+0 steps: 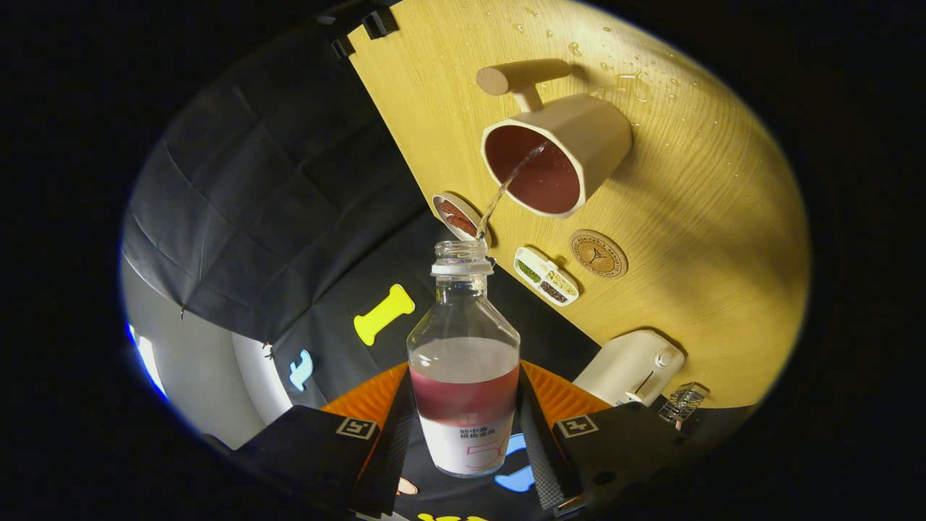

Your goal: Take the bottle from table, then pour the juice into the cup, finally place the bottle on the coaster

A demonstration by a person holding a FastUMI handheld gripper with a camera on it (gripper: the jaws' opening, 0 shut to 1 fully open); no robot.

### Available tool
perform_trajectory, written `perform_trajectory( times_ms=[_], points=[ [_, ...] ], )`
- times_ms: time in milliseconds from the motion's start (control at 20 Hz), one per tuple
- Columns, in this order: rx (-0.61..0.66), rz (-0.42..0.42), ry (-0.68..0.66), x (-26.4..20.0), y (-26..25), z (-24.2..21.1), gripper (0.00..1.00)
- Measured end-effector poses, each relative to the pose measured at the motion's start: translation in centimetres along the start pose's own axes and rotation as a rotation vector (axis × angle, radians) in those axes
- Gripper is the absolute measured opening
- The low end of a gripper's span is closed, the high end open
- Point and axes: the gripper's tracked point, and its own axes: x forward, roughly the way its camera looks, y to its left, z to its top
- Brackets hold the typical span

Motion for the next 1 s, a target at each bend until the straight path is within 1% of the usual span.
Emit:
perform_trajectory(
  times_ms=[500,750,1000],
  points=[
    [-0.004,-0.041,0.008,0.4,-1.1,0.3,0.74],
    [-0.011,-0.041,0.0,0.4,-0.9,0.7,0.74],
    [-0.056,-0.052,0.0,0.5,-1.4,0.9,0.74]
  ],
)
